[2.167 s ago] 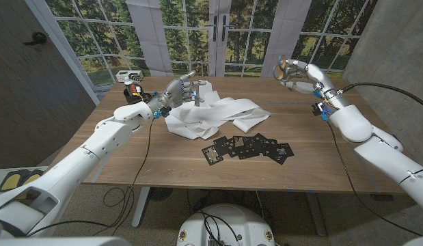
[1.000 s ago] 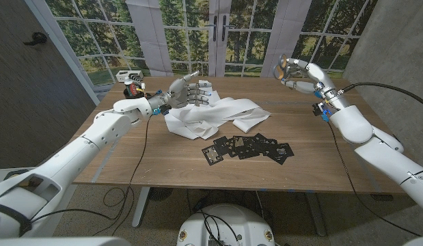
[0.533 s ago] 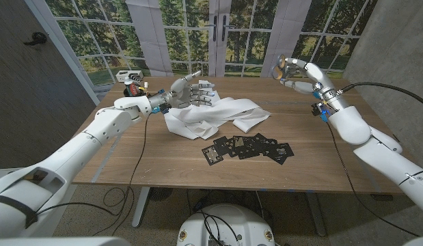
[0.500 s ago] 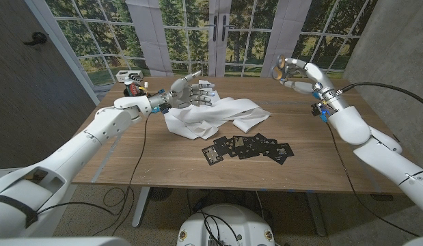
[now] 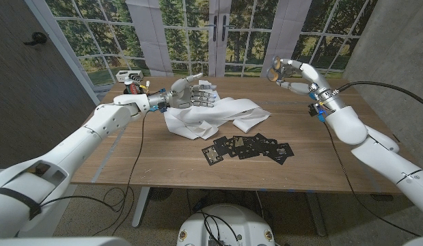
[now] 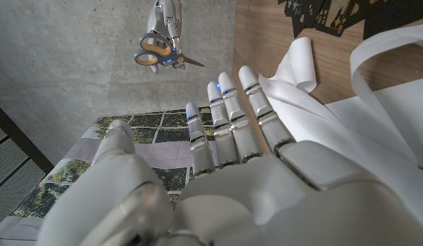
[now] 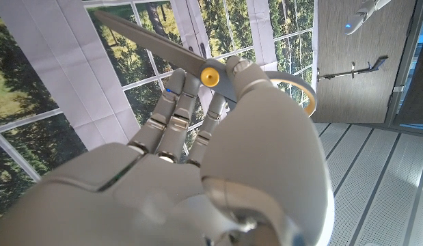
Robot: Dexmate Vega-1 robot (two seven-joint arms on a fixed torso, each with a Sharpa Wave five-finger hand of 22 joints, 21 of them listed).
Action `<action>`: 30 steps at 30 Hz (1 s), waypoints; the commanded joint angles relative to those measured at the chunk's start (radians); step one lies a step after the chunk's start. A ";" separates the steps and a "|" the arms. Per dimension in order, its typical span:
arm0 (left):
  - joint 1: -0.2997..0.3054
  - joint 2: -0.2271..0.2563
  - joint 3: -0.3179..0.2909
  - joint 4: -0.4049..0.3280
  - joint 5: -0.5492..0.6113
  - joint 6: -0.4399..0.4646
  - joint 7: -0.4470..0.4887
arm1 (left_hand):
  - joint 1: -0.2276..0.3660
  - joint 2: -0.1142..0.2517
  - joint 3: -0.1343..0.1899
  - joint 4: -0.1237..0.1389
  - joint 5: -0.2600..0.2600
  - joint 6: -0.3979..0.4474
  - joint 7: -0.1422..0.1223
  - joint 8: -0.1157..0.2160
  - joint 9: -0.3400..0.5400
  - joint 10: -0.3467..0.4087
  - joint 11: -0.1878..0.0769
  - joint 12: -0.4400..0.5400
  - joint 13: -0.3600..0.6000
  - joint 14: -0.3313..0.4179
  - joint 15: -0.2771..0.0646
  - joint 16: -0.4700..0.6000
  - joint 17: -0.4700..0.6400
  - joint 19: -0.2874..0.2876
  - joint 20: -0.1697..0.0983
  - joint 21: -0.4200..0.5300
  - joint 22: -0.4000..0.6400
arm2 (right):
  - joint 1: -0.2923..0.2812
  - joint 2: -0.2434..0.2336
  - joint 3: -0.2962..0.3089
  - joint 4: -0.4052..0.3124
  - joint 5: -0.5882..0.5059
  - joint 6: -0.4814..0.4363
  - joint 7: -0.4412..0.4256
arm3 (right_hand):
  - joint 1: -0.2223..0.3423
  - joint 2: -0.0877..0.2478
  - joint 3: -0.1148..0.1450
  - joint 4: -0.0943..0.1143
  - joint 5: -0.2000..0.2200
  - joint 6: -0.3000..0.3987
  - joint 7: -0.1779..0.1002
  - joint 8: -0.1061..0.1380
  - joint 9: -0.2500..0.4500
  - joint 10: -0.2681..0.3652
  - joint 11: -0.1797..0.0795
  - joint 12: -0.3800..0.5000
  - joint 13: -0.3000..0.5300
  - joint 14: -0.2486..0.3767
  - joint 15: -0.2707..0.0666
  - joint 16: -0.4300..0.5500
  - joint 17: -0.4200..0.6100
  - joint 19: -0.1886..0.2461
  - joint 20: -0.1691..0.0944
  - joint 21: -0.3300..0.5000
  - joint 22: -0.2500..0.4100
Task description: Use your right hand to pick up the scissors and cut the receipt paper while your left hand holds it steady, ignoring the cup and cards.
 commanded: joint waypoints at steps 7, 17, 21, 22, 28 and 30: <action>-0.063 -0.076 0.024 0.141 -0.068 0.075 -0.218 | 0.022 0.007 0.013 0.006 -0.002 -0.005 0.051 -0.006 0.002 -0.040 0.038 -0.036 -0.002 -0.113 0.060 -0.079 0.005 -0.100 0.041 -0.034 -0.001 | 0.008 0.008 -0.011 0.000 -0.025 0.011 -0.011 | 0.015 0.027 0.022 0.002 0.001 -0.006 -0.002 -0.003 0.006 0.051 -0.049 0.008 0.070 0.090 -0.235 -0.006 0.005 -0.006 -0.054 0.013 0.002; -0.074 -0.099 0.029 0.162 -0.089 0.142 -0.242 | 0.018 0.005 0.010 0.010 -0.002 0.012 0.079 -0.001 0.002 -0.074 0.042 -0.056 -0.003 -0.155 0.085 -0.107 0.007 -0.133 0.052 -0.047 -0.005 | 0.003 0.010 -0.005 0.007 -0.058 0.036 -0.035 | 0.016 0.026 0.024 0.001 -0.001 -0.003 -0.004 -0.002 0.007 0.050 -0.050 0.005 0.068 0.092 -0.235 -0.014 0.007 -0.011 -0.054 0.022 0.000; -0.076 -0.102 0.029 0.160 -0.094 0.164 -0.244 | 0.019 0.007 0.010 0.010 -0.002 0.012 0.089 -0.001 0.003 -0.079 0.045 -0.059 -0.003 -0.159 0.090 -0.111 0.007 -0.139 0.053 -0.050 -0.005 | 0.007 0.017 -0.008 0.017 -0.080 0.053 -0.052 | 0.015 0.026 0.024 0.002 -0.001 -0.003 -0.005 -0.002 0.007 0.052 -0.049 0.008 0.071 0.094 -0.235 -0.015 0.009 -0.013 -0.054 0.025 -0.001; -0.078 -0.103 0.031 0.159 -0.093 0.168 -0.245 | 0.020 0.008 0.011 0.010 -0.002 0.011 0.092 -0.002 0.003 -0.080 0.044 -0.060 -0.003 -0.161 0.091 -0.112 0.007 -0.140 0.054 -0.051 -0.005 | 0.009 0.018 -0.010 0.019 -0.088 0.057 -0.056 | 0.015 0.026 0.024 0.002 -0.001 -0.003 -0.005 -0.002 0.007 0.051 -0.049 0.006 0.069 0.094 -0.235 -0.016 0.009 -0.013 -0.055 0.026 -0.001; -0.086 -0.108 0.036 0.161 -0.099 0.198 -0.253 | 0.031 0.016 0.017 0.007 -0.002 0.040 0.119 0.007 0.004 -0.078 0.056 -0.061 -0.003 -0.176 0.101 -0.121 0.007 -0.150 0.061 -0.055 -0.008 | 0.027 0.017 -0.025 0.030 -0.146 0.075 -0.069 | 0.015 0.025 0.025 0.002 -0.001 -0.001 -0.006 -0.001 0.007 0.054 -0.049 0.008 0.070 0.096 -0.235 -0.019 0.011 -0.015 -0.055 0.029 -0.002; -0.087 -0.106 0.037 0.159 -0.101 0.209 -0.255 | 0.033 0.016 0.017 0.007 -0.002 0.041 0.123 0.007 0.005 -0.081 0.058 -0.063 -0.003 -0.180 0.103 -0.123 0.007 -0.155 0.061 -0.058 -0.008 | 0.030 0.015 -0.029 0.030 -0.162 0.077 -0.073 | 0.014 0.025 0.025 0.002 -0.001 0.000 -0.004 -0.001 0.008 0.053 -0.049 0.007 0.069 0.096 -0.235 -0.019 0.012 -0.015 -0.055 0.031 -0.002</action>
